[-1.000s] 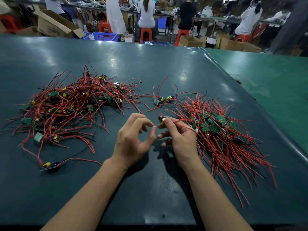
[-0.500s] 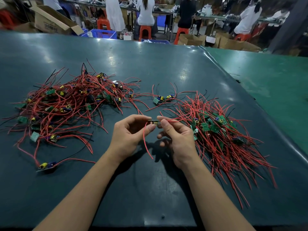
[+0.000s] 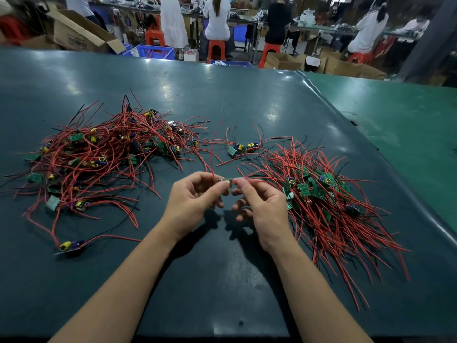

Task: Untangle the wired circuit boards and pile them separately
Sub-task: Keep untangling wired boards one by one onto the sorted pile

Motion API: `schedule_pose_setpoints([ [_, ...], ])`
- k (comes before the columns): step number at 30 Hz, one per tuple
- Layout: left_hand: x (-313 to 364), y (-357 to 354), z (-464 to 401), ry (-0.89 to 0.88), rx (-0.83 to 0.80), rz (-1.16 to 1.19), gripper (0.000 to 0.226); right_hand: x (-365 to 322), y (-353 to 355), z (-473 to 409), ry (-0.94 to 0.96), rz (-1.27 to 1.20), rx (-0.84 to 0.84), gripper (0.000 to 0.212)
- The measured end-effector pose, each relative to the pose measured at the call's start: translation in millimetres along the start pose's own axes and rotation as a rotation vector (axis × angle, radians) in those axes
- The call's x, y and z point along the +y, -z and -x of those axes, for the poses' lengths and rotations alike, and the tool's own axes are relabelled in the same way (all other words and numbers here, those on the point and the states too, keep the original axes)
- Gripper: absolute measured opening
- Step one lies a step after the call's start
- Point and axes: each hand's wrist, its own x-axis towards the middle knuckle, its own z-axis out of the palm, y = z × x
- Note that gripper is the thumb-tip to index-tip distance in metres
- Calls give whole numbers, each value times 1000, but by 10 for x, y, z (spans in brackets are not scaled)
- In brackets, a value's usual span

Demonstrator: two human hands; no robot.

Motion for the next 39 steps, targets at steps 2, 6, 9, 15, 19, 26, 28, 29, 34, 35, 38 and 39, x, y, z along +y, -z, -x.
schedule_pose_setpoints([
  [2, 48, 16, -98, 34, 82, 29, 13, 16, -12, -13, -25, 11, -11, 7],
  [6, 249, -123, -525, 86, 121, -5, 4, 69, -45, -24, -12, 159, -52, 10],
  [9, 354, -355, -958, 191, 168, 96, 13, 81, -37, -14, -3, 189, -67, 16],
  [15, 187, -444, -1257, 478, 157, 134, 5, 80, -17, -24, -3, 142, -48, 18],
  [19, -24, -102, -1103, 325, 176, -372, 11, 103, -25, -46, 15, 198, -62, 20],
  [26, -78, 643, -997, -34, 132, -1634, 40, 116, -25, -38, 15, 262, -66, 20],
  [28, -42, 745, -998, 14, 120, -1685, 37, 104, -28, -28, 10, 262, -56, 20],
  [29, -29, 775, -990, 1, 115, -1709, 34, 99, -30, -25, 9, 262, -52, 20],
  [34, -14, 821, -950, -109, 87, -1757, 28, 70, -30, -7, 8, 256, -40, 21],
  [35, 1, 821, -948, -86, 88, -1761, 29, 63, -29, -4, 9, 253, -37, 21],
  [38, 52, 807, -946, -68, 132, -1732, 23, 48, -24, 1, 15, 241, -34, 21],
  [39, 70, 793, -942, -80, 174, -1693, 21, 46, -23, 2, 16, 241, -34, 21],
])
